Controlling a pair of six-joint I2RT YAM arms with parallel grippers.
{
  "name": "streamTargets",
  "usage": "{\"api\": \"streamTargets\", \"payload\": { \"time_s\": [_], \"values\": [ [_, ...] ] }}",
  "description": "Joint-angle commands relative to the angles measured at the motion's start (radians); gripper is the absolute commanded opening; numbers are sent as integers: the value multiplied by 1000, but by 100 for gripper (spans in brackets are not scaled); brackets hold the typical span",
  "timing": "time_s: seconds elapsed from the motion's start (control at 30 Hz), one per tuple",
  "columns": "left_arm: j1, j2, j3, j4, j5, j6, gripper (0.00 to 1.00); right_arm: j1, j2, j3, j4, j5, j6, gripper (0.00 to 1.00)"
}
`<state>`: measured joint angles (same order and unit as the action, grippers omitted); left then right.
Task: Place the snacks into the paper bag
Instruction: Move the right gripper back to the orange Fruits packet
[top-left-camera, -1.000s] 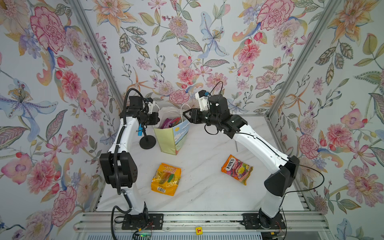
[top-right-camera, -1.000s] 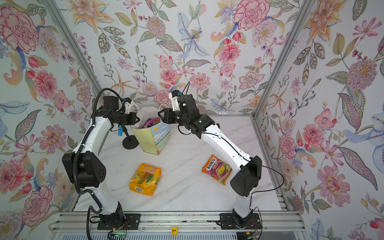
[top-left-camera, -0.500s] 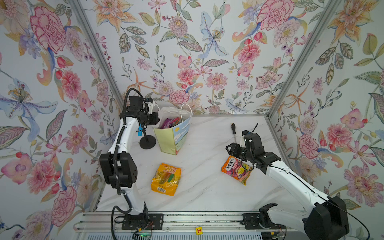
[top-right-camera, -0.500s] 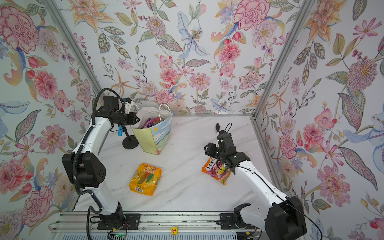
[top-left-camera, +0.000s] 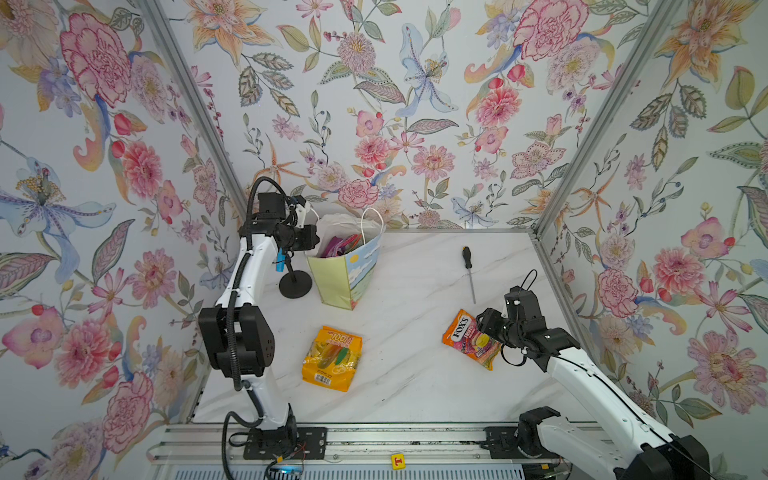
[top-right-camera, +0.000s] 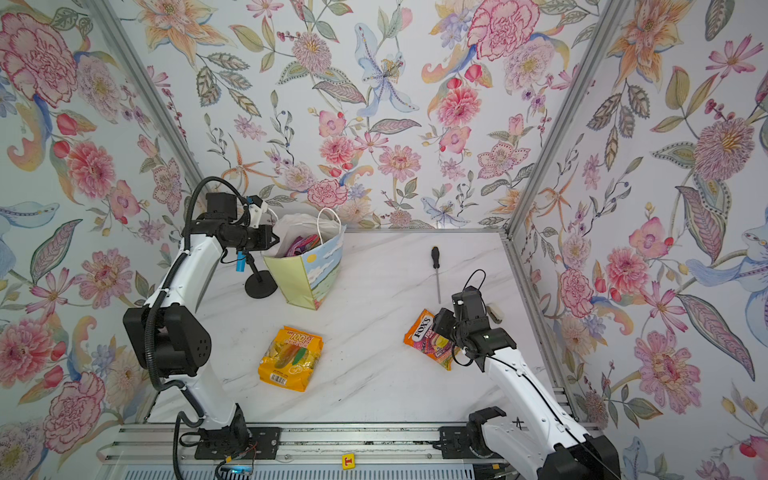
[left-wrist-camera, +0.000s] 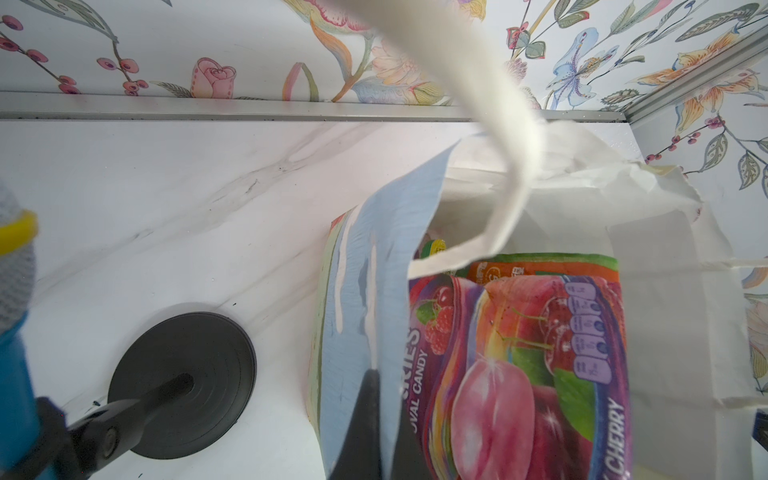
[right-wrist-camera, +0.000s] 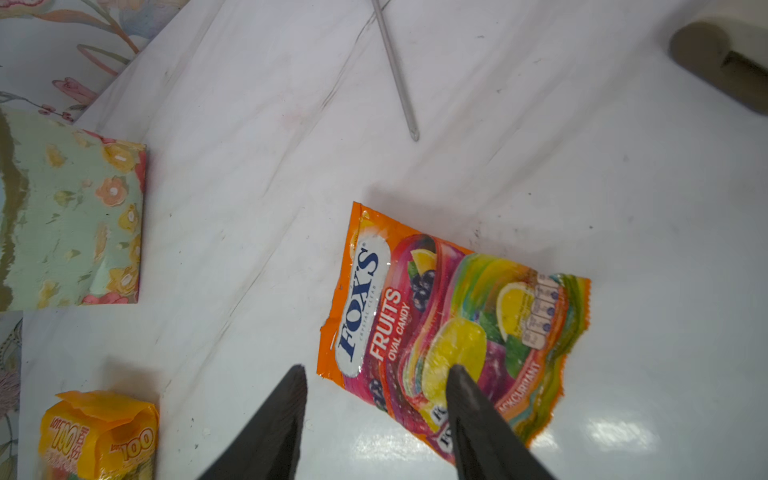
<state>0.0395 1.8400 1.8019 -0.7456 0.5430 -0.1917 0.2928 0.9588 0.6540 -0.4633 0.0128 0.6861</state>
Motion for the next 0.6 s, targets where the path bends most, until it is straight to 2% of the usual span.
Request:
{"api": "streamTargets", "payload": {
  "time_s": [0.0,0.13,0.43,0.57],
  "values": [
    [16,-52,-9,18,-8,-8,3,-13,-61,-49,-92,80,33,60],
    [15,-55,-10,20,-4,-8,3,-41,-103,-102,-119,85,57,66],
    [16,-64,-13,25,0,-11,3,-86,-126,-222,-96,61,104,66],
    [15,-64,-14,25,2,-11,3,-126,-134,-292,-9,-10,117,63]
  ]
}}
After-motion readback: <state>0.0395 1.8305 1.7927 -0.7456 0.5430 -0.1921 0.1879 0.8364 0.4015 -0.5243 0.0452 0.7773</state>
